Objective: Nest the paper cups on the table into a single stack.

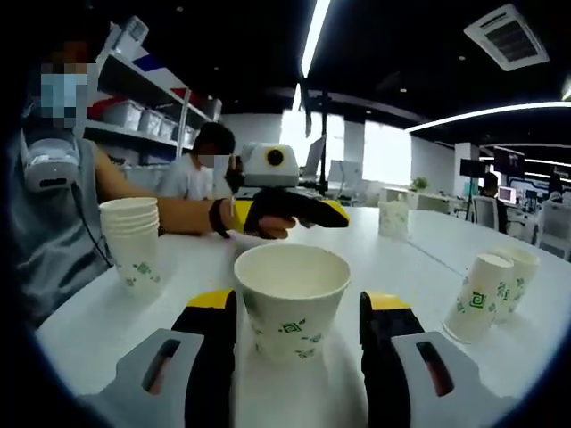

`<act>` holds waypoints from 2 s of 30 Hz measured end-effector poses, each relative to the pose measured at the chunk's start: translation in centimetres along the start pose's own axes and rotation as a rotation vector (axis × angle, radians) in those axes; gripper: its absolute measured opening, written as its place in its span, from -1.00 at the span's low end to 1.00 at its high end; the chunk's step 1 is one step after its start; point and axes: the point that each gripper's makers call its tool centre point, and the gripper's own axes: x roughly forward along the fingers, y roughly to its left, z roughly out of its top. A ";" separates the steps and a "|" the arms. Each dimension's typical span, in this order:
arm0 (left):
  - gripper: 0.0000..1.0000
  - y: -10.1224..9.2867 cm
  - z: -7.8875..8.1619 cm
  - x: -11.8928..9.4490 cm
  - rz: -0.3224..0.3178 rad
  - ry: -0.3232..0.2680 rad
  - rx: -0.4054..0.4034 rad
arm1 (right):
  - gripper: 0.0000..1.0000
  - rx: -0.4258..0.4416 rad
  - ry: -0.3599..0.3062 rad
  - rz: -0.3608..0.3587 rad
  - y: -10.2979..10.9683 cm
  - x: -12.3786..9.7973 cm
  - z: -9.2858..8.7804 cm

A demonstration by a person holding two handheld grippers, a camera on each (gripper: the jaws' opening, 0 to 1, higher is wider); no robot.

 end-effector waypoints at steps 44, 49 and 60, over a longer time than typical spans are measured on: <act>0.11 -0.1 0.3 -0.4 0.009 -0.014 0.004 | -0.05 0.005 0.022 0.001 -4.7 -0.4 -0.9; 0.11 -0.2 0.4 -0.5 0.013 -0.011 0.011 | -0.06 0.003 0.008 -0.011 -4.9 -0.8 -0.4; 0.11 -0.6 0.5 -0.6 0.016 -0.010 0.016 | -0.06 -0.003 -0.003 -0.050 -4.7 -1.4 0.5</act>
